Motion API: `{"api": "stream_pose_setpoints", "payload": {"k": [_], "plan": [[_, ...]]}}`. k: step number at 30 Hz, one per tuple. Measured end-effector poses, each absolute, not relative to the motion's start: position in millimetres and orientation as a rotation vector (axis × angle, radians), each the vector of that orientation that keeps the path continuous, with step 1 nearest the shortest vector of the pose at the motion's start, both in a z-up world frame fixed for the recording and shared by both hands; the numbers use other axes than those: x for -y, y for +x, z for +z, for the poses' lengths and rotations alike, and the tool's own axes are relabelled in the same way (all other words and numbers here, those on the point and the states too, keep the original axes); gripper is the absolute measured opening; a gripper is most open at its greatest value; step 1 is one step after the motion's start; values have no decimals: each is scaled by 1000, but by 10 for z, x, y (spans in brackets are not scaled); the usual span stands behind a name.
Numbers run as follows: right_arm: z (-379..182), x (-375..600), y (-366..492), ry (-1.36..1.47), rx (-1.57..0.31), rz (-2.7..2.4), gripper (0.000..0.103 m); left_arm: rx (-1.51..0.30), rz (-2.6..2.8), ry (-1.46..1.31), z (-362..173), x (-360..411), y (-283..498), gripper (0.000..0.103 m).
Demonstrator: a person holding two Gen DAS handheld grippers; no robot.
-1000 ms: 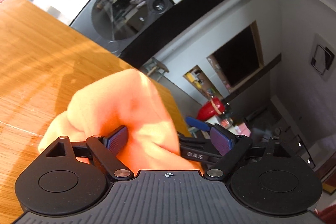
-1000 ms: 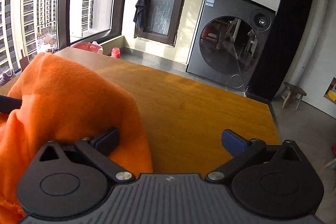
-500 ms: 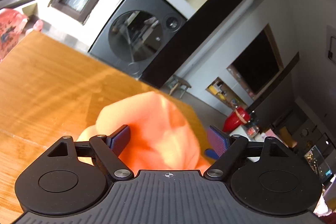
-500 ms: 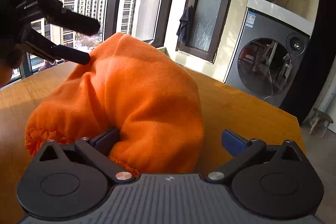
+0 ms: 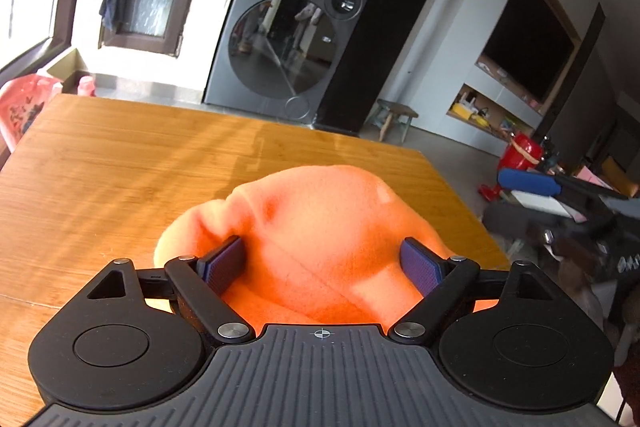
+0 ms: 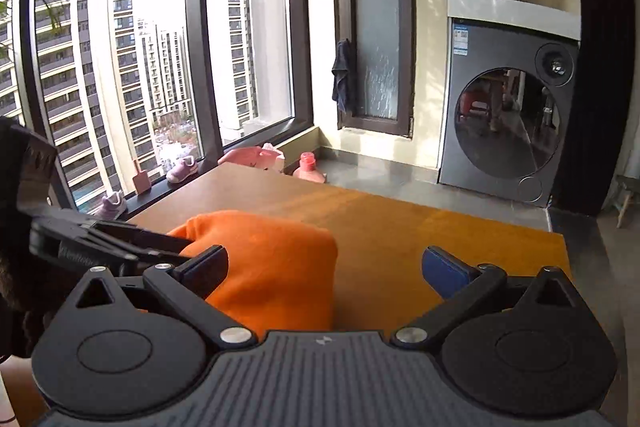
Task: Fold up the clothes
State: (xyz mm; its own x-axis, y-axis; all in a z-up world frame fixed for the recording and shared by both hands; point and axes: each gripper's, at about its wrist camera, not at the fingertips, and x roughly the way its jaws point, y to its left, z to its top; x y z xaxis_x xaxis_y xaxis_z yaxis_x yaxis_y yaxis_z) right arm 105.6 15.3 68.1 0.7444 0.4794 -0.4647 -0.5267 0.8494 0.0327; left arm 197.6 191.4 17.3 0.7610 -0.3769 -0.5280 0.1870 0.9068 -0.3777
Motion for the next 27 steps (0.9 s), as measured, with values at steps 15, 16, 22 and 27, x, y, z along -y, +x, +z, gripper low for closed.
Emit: {"api": "stream_pose_setpoints", "payload": {"k": [15, 16, 22, 27], "plan": [[100, -325, 1630, -159, -596, 417, 103, -635, -339, -325, 59, -2019, 1967, 93], [143, -288, 1540, -169, -569, 425, 103, -634, -339, -326, 52, -2023, 1966, 93], [392, -38, 943, -117, -479, 647, 103, -639, -343, -329, 43, -2033, 1999, 94], [227, -186, 632, -181, -546, 796, 103, -642, -346, -339, 21, -2035, 2048, 96]]}}
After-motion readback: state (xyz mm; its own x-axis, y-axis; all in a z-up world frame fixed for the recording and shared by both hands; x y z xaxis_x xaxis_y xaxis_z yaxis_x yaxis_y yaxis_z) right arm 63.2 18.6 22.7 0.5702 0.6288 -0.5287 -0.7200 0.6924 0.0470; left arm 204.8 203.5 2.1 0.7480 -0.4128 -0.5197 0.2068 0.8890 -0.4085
